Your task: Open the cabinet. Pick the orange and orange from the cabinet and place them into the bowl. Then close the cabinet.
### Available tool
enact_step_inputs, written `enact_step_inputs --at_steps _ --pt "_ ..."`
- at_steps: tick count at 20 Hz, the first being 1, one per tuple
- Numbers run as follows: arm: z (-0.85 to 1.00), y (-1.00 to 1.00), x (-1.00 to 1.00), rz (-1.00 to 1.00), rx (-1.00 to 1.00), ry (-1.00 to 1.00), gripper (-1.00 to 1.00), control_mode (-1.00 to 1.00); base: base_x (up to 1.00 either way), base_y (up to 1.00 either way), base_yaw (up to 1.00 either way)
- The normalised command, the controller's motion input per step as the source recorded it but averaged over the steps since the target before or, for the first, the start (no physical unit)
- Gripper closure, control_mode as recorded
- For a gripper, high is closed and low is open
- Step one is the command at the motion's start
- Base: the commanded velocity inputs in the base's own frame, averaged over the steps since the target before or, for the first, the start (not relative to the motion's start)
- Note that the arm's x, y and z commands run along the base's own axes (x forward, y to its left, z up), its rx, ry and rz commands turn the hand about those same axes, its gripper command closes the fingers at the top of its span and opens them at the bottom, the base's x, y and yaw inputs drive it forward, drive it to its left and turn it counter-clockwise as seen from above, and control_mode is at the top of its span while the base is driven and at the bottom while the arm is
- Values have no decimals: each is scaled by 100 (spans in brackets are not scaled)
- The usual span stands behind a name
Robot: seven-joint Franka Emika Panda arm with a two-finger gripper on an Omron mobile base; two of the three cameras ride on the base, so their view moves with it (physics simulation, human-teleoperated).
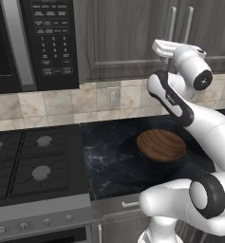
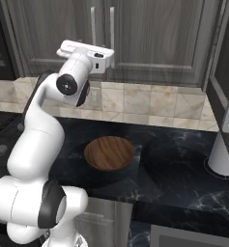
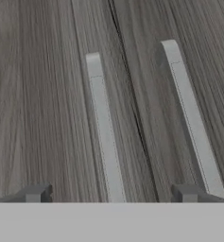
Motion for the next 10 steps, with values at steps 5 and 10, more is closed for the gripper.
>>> enact_step_inputs --at_steps 5,10 --pt "0 0 22 0 0 0 -100 -100 0 0 0" --pt "-1 0 32 0 0 1 -100 -100 0 0 0"
